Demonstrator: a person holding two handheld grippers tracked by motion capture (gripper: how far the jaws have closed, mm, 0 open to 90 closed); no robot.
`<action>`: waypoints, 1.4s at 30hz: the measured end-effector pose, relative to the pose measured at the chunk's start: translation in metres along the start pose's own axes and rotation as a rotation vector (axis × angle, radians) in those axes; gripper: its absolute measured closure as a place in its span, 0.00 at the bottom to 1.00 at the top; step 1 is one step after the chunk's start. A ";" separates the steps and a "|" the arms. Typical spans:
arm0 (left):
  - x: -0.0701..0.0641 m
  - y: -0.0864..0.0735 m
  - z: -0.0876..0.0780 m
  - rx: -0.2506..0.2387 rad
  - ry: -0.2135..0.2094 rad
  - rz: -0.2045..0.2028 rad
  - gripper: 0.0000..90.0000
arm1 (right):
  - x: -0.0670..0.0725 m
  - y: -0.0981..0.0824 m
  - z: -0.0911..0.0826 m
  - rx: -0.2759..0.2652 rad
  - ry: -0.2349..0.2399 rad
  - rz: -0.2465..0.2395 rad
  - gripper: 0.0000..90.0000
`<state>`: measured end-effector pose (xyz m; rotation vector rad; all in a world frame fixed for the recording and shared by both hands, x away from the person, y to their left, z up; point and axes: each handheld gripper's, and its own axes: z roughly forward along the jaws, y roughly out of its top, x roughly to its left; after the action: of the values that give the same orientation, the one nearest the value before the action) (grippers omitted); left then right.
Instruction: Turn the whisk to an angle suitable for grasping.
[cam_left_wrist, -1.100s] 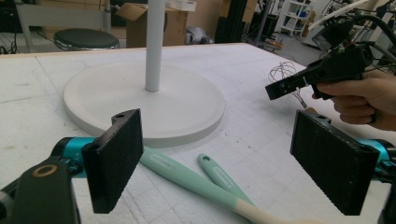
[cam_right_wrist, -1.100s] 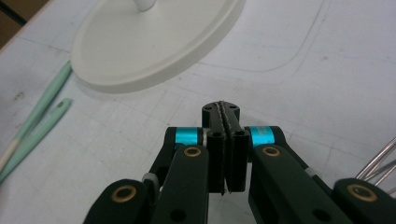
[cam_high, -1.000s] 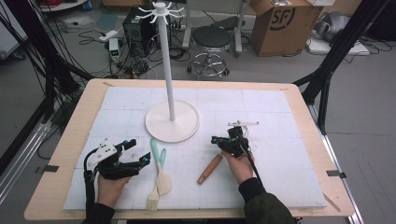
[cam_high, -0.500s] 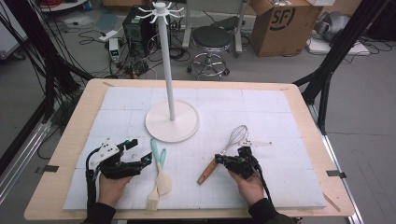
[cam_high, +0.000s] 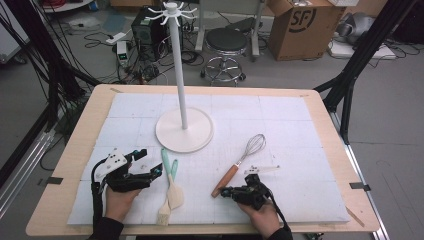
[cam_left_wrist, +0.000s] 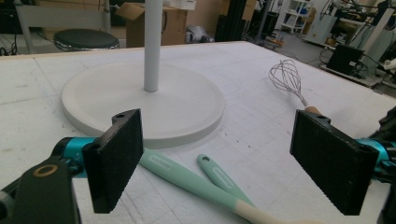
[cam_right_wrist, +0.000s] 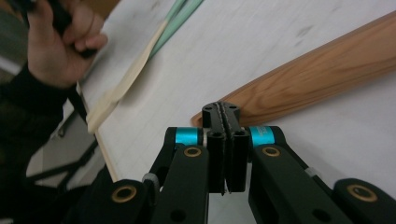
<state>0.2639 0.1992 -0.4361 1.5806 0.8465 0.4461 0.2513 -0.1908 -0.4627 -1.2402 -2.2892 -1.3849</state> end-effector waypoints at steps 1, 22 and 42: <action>0.000 0.000 0.000 0.000 0.002 0.003 0.20 | 0.004 -0.001 0.003 0.022 -0.002 -0.021 0.99; 0.000 0.000 0.000 0.002 -0.002 0.004 0.20 | 0.014 0.008 0.025 0.089 -0.002 -0.035 1.00; 0.001 0.000 0.000 -0.001 0.000 0.002 0.20 | 0.002 0.017 0.017 0.075 -0.028 -0.030 1.00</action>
<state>0.2647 0.2002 -0.4361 1.5807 0.8448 0.4474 0.2666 -0.1730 -0.4600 -1.2154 -2.3648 -1.2865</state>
